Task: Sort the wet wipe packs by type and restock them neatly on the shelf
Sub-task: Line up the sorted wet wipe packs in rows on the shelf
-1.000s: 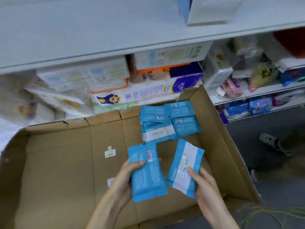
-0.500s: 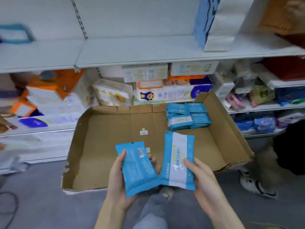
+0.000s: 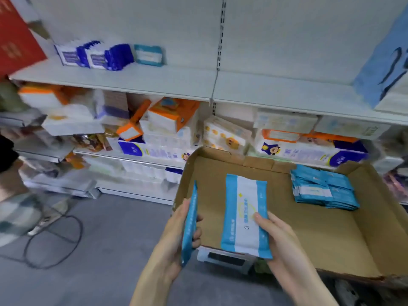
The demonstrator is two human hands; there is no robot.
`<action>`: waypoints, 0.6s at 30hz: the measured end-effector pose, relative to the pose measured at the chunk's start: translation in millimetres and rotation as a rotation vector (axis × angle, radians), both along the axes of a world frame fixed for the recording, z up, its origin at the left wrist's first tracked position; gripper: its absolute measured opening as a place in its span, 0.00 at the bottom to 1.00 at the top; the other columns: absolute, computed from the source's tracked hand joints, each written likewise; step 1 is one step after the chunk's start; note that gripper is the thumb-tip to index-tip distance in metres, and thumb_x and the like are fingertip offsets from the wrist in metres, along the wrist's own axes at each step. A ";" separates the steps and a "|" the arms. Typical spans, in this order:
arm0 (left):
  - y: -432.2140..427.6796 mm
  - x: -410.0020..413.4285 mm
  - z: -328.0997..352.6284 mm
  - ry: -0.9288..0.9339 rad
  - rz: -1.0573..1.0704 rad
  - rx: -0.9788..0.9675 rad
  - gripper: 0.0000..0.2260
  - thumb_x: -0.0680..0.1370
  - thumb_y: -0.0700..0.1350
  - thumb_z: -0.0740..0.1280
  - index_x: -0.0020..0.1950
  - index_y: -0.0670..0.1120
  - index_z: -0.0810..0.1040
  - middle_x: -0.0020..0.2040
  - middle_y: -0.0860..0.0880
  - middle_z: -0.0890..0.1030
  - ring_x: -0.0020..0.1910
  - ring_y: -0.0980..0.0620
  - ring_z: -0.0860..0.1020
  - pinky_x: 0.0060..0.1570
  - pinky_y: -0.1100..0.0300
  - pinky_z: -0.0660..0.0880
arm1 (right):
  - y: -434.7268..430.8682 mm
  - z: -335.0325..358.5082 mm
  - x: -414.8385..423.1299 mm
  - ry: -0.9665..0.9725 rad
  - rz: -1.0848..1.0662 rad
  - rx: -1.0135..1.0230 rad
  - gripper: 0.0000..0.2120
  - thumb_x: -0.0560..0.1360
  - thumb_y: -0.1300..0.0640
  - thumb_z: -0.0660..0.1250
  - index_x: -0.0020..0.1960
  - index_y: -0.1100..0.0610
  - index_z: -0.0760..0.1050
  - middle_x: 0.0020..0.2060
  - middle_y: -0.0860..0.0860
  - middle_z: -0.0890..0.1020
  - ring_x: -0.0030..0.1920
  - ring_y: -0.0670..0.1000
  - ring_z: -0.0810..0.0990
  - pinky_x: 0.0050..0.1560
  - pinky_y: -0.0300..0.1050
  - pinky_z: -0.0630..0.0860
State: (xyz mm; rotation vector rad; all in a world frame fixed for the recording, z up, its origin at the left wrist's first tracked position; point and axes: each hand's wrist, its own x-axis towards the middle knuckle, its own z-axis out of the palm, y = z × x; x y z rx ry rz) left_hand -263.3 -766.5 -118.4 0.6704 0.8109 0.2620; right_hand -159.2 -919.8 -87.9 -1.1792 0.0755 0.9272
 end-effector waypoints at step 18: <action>332.3 -155.4 40.9 0.090 0.263 0.371 0.07 0.79 0.37 0.62 0.55 0.40 0.77 0.46 0.44 0.85 0.40 0.51 0.84 0.35 0.60 0.80 | 347.0 11.1 -112.6 -0.079 0.154 0.024 0.12 0.78 0.61 0.62 0.59 0.59 0.78 0.52 0.55 0.85 0.53 0.55 0.83 0.47 0.47 0.82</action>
